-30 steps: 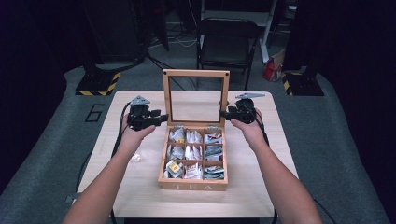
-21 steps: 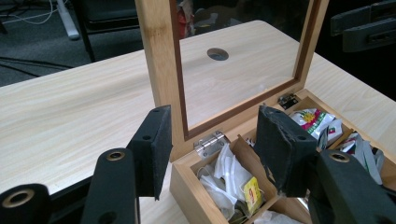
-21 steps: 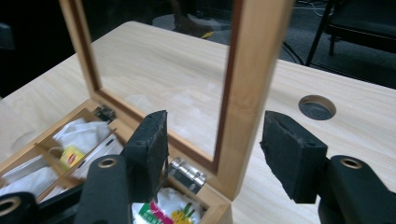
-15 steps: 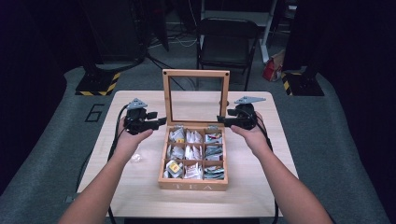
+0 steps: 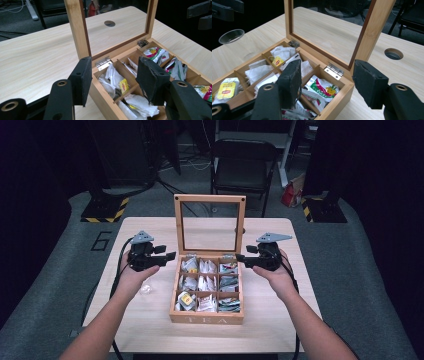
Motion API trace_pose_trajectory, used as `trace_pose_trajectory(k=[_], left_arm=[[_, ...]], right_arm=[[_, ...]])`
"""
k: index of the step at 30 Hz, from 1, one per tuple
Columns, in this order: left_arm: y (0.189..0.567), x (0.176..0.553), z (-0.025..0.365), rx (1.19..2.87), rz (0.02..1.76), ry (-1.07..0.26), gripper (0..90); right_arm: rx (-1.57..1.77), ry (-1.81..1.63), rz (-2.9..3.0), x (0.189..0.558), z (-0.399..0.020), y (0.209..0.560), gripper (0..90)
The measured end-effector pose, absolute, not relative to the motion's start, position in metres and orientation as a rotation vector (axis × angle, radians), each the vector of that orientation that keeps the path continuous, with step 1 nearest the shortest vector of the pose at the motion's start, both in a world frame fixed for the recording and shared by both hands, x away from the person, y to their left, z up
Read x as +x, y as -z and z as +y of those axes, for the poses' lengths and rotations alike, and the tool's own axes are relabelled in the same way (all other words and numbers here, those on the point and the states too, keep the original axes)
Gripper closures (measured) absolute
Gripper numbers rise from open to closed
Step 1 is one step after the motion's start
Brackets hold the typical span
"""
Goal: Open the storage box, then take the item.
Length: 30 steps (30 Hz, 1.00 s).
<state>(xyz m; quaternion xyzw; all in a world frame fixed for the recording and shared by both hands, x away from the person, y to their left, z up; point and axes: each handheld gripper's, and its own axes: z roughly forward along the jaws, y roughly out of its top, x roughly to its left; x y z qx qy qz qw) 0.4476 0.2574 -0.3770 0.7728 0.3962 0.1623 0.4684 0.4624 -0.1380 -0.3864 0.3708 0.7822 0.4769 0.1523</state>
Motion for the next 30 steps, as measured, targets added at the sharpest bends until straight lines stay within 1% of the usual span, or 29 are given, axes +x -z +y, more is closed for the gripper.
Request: trace_pose_trajectory(k=[8, 21, 24, 27, 30], left_arm=[[0.379, 0.434, 0.261, 1.908, 0.953, -0.383, 44.4], [0.394, 0.413, 0.262, 1.924, 0.954, -0.377, 47.8], [0.396, 0.408, 0.26, 1.934, 0.947, -0.374, 49.6], [0.399, 0.402, 0.256, 1.944, 0.935, -0.369, 51.1], [0.402, 0.397, 0.254, 1.954, 0.92, -0.364, 51.7]], right_arm=[[1.041, -1.365, 2.241, 0.446, -0.139, 0.392, 38.2], [1.01, -1.36, 2.242, 0.418, -0.142, 0.402, 37.4], [1.021, -1.351, 2.231, 0.416, -0.146, 0.405, 38.9], [1.015, -1.344, 2.23, 0.414, -0.149, 0.408, 43.3], [1.012, -1.331, 2.226, 0.412, -0.152, 0.412, 44.3]])
